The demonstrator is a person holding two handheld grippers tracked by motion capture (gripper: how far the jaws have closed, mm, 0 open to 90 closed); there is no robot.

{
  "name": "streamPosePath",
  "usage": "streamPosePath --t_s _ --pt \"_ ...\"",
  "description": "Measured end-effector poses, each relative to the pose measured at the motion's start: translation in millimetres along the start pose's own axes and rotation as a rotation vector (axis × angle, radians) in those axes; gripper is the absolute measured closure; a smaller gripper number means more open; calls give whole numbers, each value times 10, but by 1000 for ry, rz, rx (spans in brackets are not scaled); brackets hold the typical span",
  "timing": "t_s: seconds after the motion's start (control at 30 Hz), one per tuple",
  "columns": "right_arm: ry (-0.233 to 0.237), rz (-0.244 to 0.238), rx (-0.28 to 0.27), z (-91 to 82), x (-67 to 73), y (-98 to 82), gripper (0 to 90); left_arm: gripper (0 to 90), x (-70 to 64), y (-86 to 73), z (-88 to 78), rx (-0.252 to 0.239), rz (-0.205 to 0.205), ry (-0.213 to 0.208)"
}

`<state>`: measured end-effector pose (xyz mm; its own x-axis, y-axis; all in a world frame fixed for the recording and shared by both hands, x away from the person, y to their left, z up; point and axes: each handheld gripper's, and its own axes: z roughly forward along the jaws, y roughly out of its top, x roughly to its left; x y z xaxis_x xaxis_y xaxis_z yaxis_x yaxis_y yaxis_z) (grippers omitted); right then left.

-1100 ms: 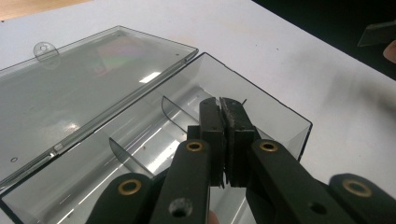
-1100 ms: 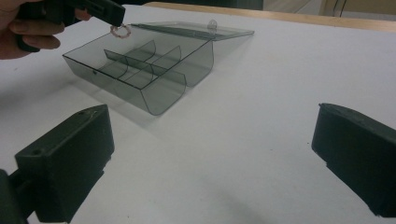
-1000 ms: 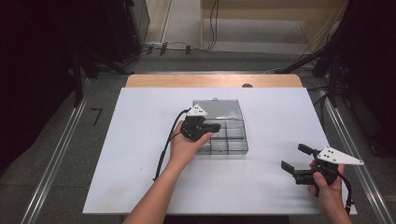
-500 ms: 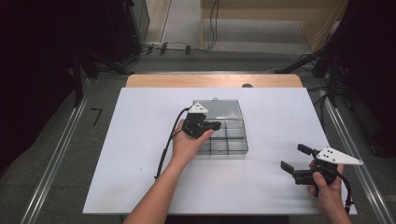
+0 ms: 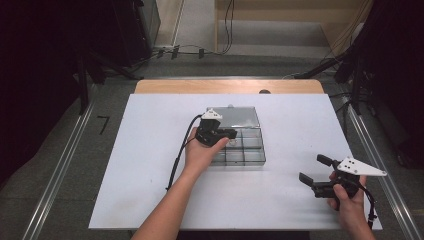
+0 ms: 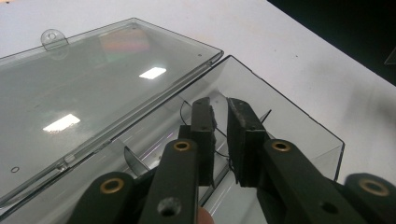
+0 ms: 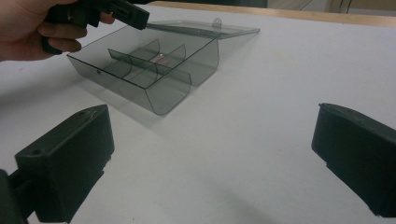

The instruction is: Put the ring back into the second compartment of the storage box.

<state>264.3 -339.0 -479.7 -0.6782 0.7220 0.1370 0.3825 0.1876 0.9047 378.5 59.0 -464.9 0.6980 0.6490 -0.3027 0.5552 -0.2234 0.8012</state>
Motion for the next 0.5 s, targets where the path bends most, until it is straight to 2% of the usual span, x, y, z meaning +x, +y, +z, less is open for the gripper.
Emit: streamPosePath --t_s 0.27,0.37,0.5 --pt "5 1 -8 3 7 18 0 582 4 19 -63 -45 -21 -27" --pt "6 -8 -9 13 18 35 0 495 -6 26 -97 -63 -16 -20" --pt "9 -15 -10 35 37 60 0 413 9 16 -169 -92 -32 -32"
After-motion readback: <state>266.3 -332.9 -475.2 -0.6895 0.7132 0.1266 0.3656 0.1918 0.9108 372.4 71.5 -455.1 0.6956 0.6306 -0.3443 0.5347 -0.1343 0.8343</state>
